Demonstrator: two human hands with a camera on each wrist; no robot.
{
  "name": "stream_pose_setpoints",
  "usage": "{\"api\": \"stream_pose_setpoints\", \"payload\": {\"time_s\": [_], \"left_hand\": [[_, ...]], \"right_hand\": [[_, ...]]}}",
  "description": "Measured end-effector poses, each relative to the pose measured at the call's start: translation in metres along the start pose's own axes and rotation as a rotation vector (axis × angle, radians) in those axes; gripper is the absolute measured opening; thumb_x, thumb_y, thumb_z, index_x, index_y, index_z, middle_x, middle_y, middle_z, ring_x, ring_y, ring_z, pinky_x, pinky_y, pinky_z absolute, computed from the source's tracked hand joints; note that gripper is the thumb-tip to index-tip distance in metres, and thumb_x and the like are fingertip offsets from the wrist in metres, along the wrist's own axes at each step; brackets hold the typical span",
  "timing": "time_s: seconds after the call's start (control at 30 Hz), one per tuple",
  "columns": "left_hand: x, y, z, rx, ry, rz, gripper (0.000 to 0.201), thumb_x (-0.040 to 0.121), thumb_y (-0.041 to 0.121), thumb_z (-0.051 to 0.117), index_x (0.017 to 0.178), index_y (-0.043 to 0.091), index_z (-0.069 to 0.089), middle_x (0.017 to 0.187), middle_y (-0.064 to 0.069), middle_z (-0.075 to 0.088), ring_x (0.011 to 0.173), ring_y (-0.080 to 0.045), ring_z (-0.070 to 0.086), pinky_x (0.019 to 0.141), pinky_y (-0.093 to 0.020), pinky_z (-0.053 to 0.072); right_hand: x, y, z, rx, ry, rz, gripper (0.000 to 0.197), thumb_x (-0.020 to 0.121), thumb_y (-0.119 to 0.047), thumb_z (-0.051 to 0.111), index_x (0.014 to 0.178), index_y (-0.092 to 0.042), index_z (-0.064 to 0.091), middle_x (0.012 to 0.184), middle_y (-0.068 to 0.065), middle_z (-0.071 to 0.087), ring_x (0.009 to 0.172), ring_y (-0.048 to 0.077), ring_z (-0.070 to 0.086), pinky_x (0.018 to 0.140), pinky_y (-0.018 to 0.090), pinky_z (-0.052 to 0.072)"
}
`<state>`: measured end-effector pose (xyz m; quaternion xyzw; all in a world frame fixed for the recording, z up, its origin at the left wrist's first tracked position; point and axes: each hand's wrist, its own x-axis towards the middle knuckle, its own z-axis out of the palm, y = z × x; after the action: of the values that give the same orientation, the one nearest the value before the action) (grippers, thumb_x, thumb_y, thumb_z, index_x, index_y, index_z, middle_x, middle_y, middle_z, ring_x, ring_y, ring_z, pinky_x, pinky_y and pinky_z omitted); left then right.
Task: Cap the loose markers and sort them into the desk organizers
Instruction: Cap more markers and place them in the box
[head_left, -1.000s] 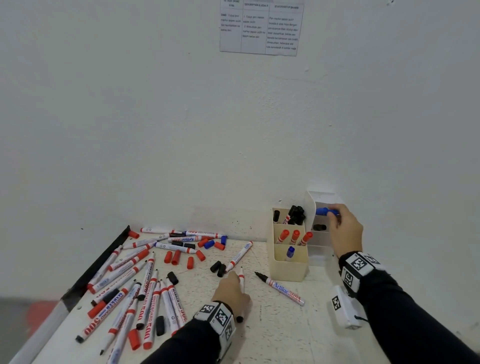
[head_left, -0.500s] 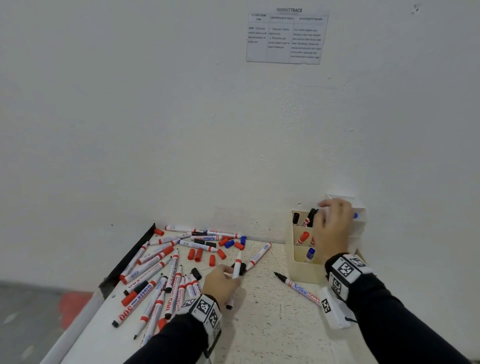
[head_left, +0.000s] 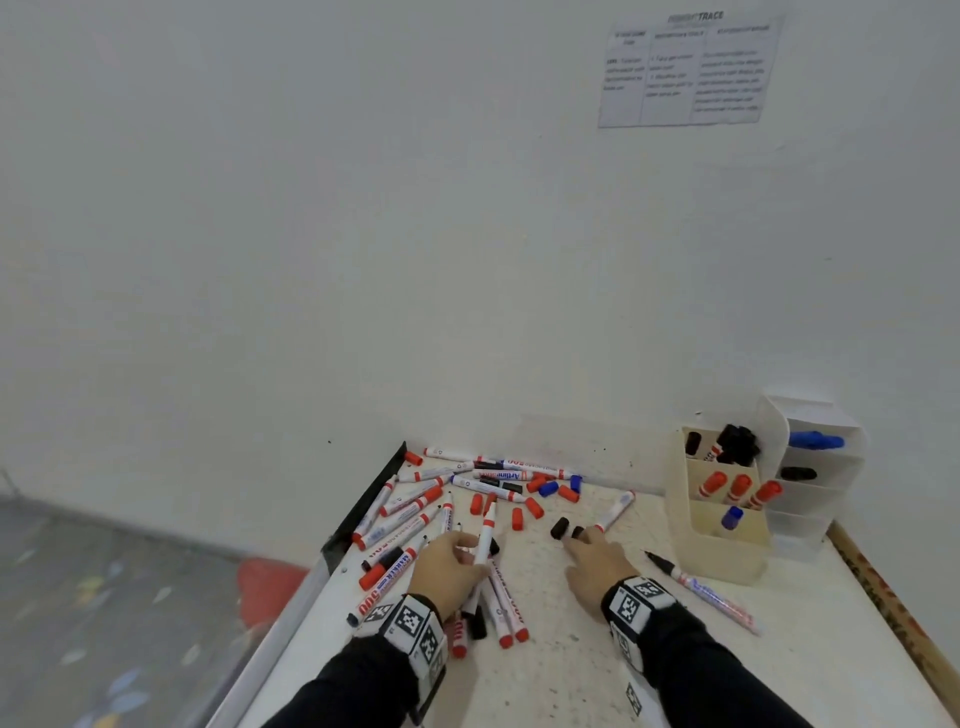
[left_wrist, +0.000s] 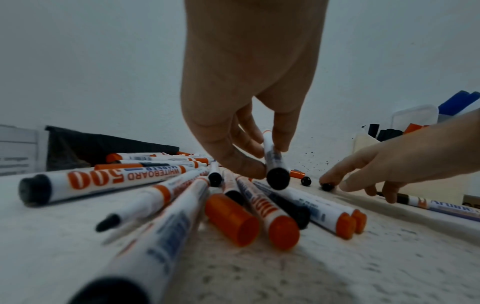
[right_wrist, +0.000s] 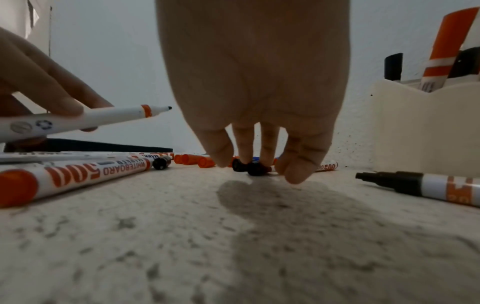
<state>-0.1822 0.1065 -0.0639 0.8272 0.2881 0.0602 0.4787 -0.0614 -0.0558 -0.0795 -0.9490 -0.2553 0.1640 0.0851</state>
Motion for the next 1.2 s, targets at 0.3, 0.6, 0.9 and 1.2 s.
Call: {"api": "stream_pose_setpoints", "payload": {"time_s": [0.3,0.6,0.9,1.2], "left_hand": [[-0.006,-0.001,0.002,0.013,0.048,0.054,0.021,0.088,0.020,0.058,0.109,0.023,0.057,0.095,0.004,0.056,0.074,-0.003,0.052,0.060,-0.013,0.044],[-0.007,0.002,0.004,0.046,0.065,0.062,0.025,0.089,0.018,0.057,0.113,0.020,0.056,0.091,0.008,0.050,0.070,0.000,0.048,0.054,-0.009,0.035],[-0.009,0.000,0.006,0.109,0.025,0.074,0.035,0.087,0.004,0.051,0.116,0.021,0.060,0.110,0.003,0.054,0.095,-0.008,0.051,0.086,-0.022,0.046],[-0.013,-0.003,0.016,0.164,-0.033,0.129,0.034,0.090,0.004,0.047,0.117,0.024,0.058,0.118,0.003,0.057,0.092,-0.007,0.054,0.063,-0.008,0.042]], "right_hand": [[0.004,0.002,0.000,0.072,0.174,0.021,0.035,0.096,-0.020,0.039,0.130,-0.019,0.041,0.129,0.005,0.047,0.111,0.019,0.053,0.092,0.027,0.045],[0.009,0.008,-0.006,0.081,0.142,0.016,0.008,0.092,-0.016,0.048,0.092,-0.018,0.040,0.097,0.003,0.050,0.086,0.016,0.049,0.069,0.019,0.036],[-0.001,0.004,-0.016,0.401,0.309,-0.285,0.027,0.091,-0.010,0.053,0.114,-0.022,0.058,0.107,-0.008,0.047,0.102,0.007,0.047,0.097,0.020,0.037],[-0.011,-0.005,-0.014,0.433,0.255,-0.357,0.034,0.091,-0.012,0.054,0.122,-0.025,0.053,0.108,-0.005,0.049,0.097,0.005,0.050,0.090,0.014,0.039]]}}
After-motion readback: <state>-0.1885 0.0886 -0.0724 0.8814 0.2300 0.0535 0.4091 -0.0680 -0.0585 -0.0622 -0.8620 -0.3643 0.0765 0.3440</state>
